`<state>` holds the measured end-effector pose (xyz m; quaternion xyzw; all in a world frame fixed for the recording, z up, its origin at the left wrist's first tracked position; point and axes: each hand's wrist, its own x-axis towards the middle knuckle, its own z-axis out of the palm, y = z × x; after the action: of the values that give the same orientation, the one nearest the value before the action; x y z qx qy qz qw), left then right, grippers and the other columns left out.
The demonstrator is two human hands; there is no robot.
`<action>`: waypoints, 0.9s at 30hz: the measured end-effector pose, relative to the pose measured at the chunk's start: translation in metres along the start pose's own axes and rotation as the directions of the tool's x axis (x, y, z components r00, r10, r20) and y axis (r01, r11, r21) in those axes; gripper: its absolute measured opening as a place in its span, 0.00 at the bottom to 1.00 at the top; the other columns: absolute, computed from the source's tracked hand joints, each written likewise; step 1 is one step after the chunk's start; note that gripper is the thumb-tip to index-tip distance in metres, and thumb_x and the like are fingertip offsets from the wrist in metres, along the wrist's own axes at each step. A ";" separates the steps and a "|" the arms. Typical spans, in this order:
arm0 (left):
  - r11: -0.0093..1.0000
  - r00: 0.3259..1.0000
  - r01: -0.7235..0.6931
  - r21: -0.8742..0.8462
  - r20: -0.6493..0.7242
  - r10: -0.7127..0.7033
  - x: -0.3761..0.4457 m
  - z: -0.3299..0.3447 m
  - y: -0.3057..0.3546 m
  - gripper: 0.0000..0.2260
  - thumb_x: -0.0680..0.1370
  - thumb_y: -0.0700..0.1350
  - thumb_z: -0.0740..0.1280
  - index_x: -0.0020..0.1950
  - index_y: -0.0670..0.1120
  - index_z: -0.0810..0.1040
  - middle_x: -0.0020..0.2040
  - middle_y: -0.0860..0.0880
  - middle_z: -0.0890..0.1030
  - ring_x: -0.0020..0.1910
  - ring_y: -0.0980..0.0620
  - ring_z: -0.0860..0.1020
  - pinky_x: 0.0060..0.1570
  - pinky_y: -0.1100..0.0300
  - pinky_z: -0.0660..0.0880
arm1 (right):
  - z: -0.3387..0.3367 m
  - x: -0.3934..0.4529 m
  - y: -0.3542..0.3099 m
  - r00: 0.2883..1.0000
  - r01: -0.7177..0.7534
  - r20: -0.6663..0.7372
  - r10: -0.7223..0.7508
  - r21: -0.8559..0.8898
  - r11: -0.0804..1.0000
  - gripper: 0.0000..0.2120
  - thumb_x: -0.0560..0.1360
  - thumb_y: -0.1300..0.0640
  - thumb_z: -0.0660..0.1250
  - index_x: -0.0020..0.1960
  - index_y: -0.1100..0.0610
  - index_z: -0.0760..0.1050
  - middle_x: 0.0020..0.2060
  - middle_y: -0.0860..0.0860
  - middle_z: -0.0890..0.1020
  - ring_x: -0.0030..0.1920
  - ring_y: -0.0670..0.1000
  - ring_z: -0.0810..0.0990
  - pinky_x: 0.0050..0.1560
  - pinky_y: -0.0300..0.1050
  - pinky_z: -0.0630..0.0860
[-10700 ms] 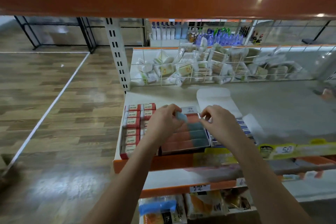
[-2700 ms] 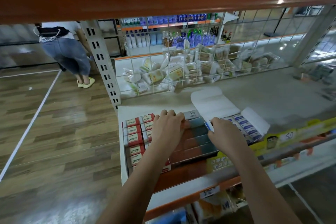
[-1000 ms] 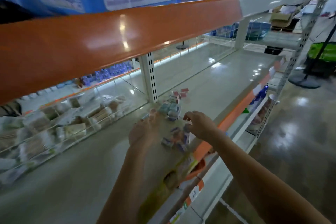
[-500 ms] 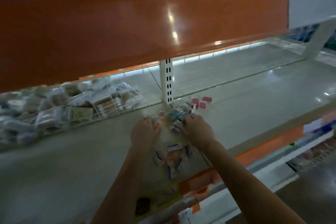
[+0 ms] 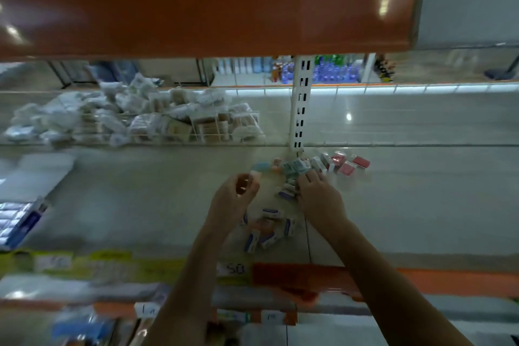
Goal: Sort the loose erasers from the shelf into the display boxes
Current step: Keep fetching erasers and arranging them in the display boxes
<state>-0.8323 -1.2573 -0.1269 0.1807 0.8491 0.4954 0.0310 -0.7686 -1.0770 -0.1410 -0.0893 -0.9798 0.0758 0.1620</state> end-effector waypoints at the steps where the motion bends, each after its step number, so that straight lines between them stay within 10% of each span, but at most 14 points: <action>1: 0.995 0.999 0.038 -0.090 -0.005 -0.039 -0.005 -0.002 0.000 0.06 0.77 0.49 0.67 0.53 0.52 0.74 0.44 0.58 0.78 0.40 0.68 0.77 0.36 0.76 0.71 | -0.002 0.000 0.000 1.000 -0.007 0.002 0.007 0.015 1.000 0.14 0.78 0.54 0.61 0.61 0.59 0.72 0.61 0.55 0.74 0.63 0.53 0.71 0.56 0.43 0.74; 6: 0.892 0.995 0.093 -0.442 -0.001 -0.104 -0.028 -0.028 -0.002 0.09 0.75 0.39 0.69 0.50 0.49 0.72 0.46 0.52 0.84 0.45 0.58 0.81 0.36 0.70 0.73 | -0.023 -0.001 -0.005 0.996 -0.088 0.015 0.090 0.396 0.914 0.07 0.75 0.60 0.66 0.53 0.58 0.75 0.51 0.54 0.79 0.48 0.49 0.77 0.46 0.36 0.74; 10: 0.776 0.998 0.057 -0.628 0.043 -0.039 -0.052 -0.059 -0.009 0.13 0.69 0.40 0.70 0.50 0.46 0.71 0.51 0.52 0.84 0.46 0.57 0.81 0.39 0.67 0.75 | -0.048 -0.006 -0.035 0.968 -0.227 0.250 0.025 0.831 0.508 0.07 0.73 0.63 0.68 0.45 0.52 0.74 0.42 0.49 0.80 0.42 0.47 0.80 0.43 0.37 0.77; 16: 0.744 0.999 0.034 -0.667 0.038 -0.012 -0.079 -0.113 -0.019 0.13 0.69 0.39 0.72 0.48 0.55 0.78 0.50 0.50 0.82 0.53 0.49 0.80 0.45 0.63 0.76 | -0.054 -0.012 -0.104 0.911 -0.371 0.371 -0.180 0.928 0.031 0.08 0.73 0.70 0.64 0.46 0.60 0.78 0.34 0.52 0.83 0.36 0.48 0.83 0.37 0.34 0.78; 27: 0.820 0.983 0.055 -0.570 -0.114 -0.145 -0.160 -0.267 -0.077 0.16 0.72 0.27 0.65 0.52 0.46 0.70 0.48 0.45 0.79 0.48 0.47 0.81 0.39 0.60 0.77 | -0.016 -0.035 -0.280 0.853 -0.410 0.367 -0.371 0.911 -0.039 0.11 0.70 0.74 0.65 0.47 0.61 0.76 0.34 0.50 0.84 0.34 0.46 0.82 0.32 0.36 0.77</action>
<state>-0.7661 -1.5668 -0.0773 0.0804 0.6727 0.7342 0.0442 -0.7727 -1.3539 -0.0874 0.0656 -0.6133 0.7809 -0.0990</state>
